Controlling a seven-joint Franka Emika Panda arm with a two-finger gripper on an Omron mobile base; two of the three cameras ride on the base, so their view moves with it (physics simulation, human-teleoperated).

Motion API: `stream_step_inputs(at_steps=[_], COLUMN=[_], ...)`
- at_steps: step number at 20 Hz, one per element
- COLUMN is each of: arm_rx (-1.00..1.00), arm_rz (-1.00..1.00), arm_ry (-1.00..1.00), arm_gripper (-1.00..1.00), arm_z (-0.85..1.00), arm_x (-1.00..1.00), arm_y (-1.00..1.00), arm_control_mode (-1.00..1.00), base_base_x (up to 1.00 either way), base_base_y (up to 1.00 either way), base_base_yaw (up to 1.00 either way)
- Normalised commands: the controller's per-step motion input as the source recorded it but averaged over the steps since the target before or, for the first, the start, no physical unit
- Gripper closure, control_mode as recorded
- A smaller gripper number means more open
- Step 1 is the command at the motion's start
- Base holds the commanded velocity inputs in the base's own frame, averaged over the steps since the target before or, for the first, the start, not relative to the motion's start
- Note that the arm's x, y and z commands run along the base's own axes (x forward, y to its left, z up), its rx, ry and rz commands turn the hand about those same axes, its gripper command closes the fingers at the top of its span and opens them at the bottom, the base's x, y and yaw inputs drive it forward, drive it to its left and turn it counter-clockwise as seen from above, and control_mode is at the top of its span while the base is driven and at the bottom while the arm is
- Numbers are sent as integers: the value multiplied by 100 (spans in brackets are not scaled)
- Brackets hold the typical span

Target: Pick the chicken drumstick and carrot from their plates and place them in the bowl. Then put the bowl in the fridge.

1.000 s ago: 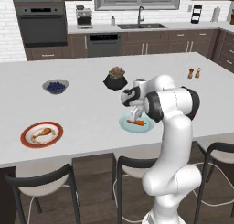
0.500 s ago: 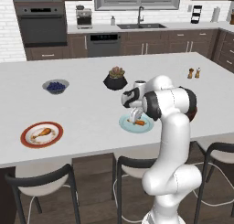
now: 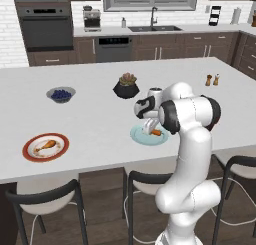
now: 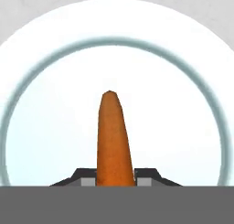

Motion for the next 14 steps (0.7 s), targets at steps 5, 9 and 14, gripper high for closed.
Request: stream_step_inputs(at_steps=[5, 9, 14], arm_rx=[0, 0, 0], arm_rz=[-11, -17, -21], arm_ry=[-14, -8, -3], arm_gripper=[100, 100, 100], arm_z=[100, 97, 69], arm_x=[-51, -14, -7], arm_y=[0, -37, -80], arm_control_mode=[-100, -100, -100], base_base_x=[0, 0, 0], base_base_y=[0, 0, 0], base_base_yaw=[0, 0, 0])
